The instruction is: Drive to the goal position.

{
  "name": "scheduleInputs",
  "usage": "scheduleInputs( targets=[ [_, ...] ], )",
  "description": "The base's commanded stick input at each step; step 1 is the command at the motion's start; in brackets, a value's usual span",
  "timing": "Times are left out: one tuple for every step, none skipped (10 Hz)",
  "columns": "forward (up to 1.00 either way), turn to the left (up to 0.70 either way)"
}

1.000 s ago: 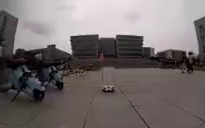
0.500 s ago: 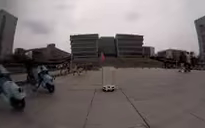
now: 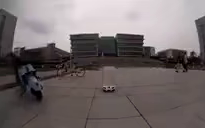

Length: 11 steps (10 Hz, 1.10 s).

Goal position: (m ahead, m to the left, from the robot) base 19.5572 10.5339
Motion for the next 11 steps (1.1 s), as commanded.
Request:
scheduleInputs(
  targets=[
    [1.00,0.00],
    [1.00,0.00],
    [1.00,0.00],
    [1.00,0.00],
    [1.00,0.00],
    [1.00,0.00],
    [1.00,0.00],
    [1.00,0.00],
    [1.00,0.00],
    [1.00,0.00],
    [1.00,0.00]
  ],
)
